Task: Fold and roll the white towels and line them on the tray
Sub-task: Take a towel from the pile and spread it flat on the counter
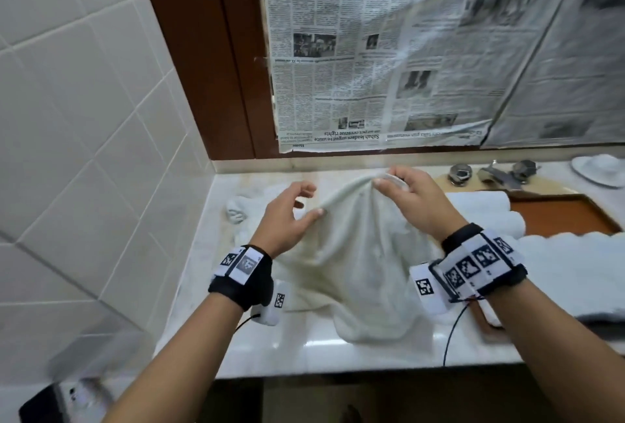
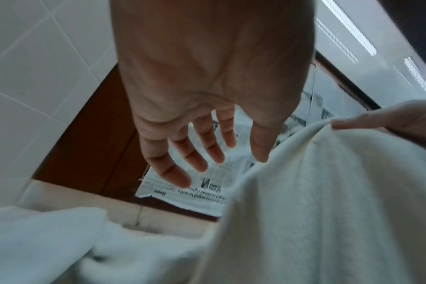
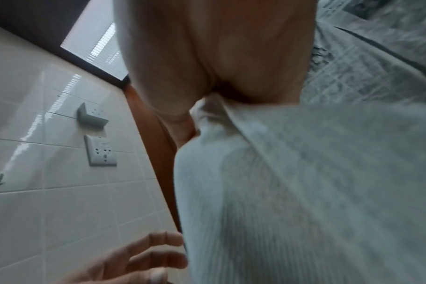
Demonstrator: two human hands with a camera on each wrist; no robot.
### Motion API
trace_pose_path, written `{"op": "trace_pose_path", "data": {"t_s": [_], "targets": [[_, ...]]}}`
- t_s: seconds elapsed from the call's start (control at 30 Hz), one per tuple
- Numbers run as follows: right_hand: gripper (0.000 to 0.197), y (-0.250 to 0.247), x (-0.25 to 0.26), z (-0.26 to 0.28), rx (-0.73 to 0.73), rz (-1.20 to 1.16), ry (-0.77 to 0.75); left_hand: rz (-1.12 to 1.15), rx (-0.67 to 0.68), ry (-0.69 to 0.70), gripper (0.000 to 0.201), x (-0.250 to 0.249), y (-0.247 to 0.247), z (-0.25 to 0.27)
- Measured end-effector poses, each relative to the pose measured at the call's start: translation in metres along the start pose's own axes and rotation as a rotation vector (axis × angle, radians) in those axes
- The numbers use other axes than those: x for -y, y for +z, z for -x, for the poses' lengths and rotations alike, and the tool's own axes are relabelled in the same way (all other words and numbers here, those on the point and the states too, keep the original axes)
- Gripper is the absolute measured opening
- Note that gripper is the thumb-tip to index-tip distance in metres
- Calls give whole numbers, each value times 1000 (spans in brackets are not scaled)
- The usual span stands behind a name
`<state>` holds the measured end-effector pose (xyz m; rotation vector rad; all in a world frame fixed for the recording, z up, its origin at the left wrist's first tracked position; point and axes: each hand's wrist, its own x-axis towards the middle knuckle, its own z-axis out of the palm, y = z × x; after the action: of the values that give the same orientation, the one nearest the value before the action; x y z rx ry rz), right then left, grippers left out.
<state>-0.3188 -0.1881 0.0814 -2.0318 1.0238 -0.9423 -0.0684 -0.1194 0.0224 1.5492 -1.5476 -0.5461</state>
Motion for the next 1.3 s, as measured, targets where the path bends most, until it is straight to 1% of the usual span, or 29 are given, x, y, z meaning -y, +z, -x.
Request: {"op": "trace_pose_path", "data": {"t_s": [0.07,0.13,0.2,0.27,0.33,0.37,0.43,0.5,0.53,0.6,0.67,0.7,0.73,0.77,0.83,0.9,0.97,1.0,1.1,1.13,1.17,1.2,1.23,1.27,1.3], "targets": [[22,5,-17,14,60,26,77,-82,52,-42,44,13,13,12],[17,11,-38,26,102,67,129,-214,106,-109,49,34,23,22],[14,16,-58,39,118,124,169,-334,157,-221,53,56,30,28],[10,21,-76,47,126,183,233,-431,161,-364,56,73,35,31],[7,27,-93,53,137,179,292,-495,163,-477,58,85,41,35],[14,30,-99,54,154,179,299,-513,174,-506,58,90,45,37],[33,39,-110,52,186,192,305,-527,195,-522,57,97,55,41],[47,50,-114,46,237,240,267,-502,144,-529,58,100,62,42],[48,55,-113,43,275,244,251,-489,84,-527,60,99,63,41],[46,66,-112,35,346,200,260,-486,-73,-513,66,96,59,37],[40,78,-110,27,361,160,278,-485,-202,-553,72,96,47,30],[37,84,-109,24,367,141,289,-471,-233,-597,73,100,39,25],[35,91,-108,19,375,113,303,-456,-229,-641,71,105,31,20],[35,97,-107,14,392,86,323,-444,-207,-664,64,112,25,15],[36,109,-105,2,449,50,361,-430,-153,-638,40,124,18,7],[40,120,-102,-13,474,-12,392,-386,-140,-559,26,126,16,7],[43,134,-100,-29,482,-23,410,-254,-140,-486,17,119,17,13],[47,144,-100,-37,493,33,396,-160,-138,-470,13,114,16,17],[64,176,-103,-55,582,165,362,126,-81,-468,8,111,16,24],[63,185,-107,-59,602,190,358,170,-57,-457,11,111,16,24],[55,194,-110,-61,619,224,346,202,-36,-451,16,112,15,25],[41,200,-115,-62,625,262,336,228,-21,-452,19,113,13,24],[26,204,-120,-63,616,281,327,248,-14,-451,18,113,10,24],[16,204,-123,-64,591,266,323,270,-16,-454,17,113,7,23],[14,201,-127,-63,552,228,324,288,-31,-464,17,115,4,23]]}}
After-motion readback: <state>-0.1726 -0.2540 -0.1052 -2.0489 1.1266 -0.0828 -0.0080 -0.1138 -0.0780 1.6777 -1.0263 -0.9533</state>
